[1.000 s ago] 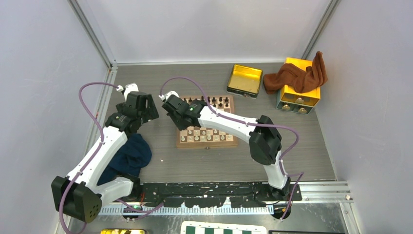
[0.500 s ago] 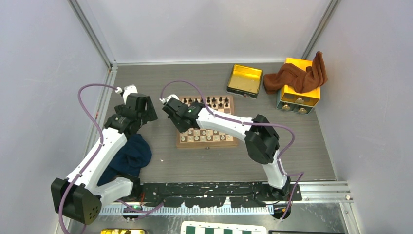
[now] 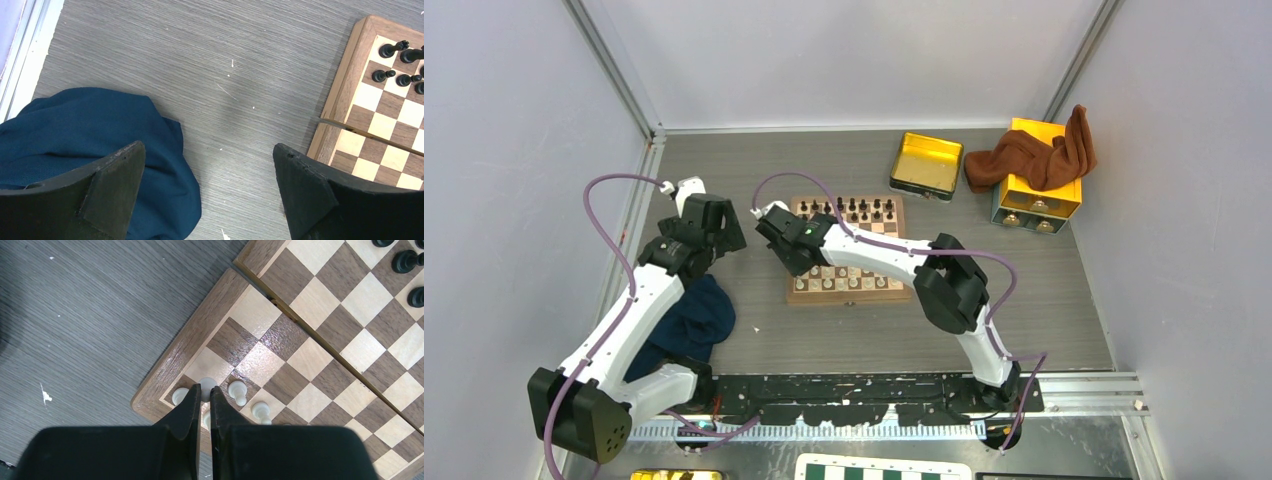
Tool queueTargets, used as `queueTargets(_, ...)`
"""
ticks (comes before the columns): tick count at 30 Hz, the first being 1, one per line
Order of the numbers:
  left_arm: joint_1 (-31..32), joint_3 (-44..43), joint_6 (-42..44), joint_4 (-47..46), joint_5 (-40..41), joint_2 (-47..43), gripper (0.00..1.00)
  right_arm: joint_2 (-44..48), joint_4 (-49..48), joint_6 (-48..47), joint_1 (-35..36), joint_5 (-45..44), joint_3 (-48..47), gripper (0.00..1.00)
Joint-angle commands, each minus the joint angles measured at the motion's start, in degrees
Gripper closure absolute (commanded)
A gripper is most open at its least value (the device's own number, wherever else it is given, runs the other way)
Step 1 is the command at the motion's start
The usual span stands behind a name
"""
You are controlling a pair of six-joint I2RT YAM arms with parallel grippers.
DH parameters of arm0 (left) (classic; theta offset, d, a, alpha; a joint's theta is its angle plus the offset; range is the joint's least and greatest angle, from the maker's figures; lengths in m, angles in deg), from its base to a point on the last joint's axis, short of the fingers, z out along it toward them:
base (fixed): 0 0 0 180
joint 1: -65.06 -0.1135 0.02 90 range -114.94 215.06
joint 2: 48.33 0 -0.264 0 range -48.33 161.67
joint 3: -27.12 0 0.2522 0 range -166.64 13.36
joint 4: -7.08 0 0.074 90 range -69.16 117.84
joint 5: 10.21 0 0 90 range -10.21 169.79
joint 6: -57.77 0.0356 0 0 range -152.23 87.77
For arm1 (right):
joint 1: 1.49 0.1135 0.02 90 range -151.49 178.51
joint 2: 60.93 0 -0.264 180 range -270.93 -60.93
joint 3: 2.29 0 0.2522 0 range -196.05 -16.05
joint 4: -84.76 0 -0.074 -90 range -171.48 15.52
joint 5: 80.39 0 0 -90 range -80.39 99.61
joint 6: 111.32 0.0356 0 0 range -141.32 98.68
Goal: Set up the chess pieces on the board
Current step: Place the chess piece on the chessboard.
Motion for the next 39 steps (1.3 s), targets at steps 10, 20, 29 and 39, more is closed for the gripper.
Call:
queueTargets(10,-0.4,0.7,-0.5,-1.0,1.0,-1.1,0.0,-1.1,-3.1,-0.4,0.2,0.4,0.0,0.99)
queueTargets(20,-0.4,0.7,-0.3,-1.3,1.1,-0.7,0.0,-1.7,-3.4,-0.6,0.1,0.1,0.3,0.99)
queueTargets(29,-0.4,0.9,-0.2,-1.7,0.7,-0.3,0.0,-1.7,-3.4,-0.5,0.0,-0.2,0.7,0.99)
queueTargets(39,-0.4,1.2,-0.4,-2.1,0.5,-0.1,0.0,-1.7,-2.9,-0.7,0.0,-0.2,0.4,0.77)
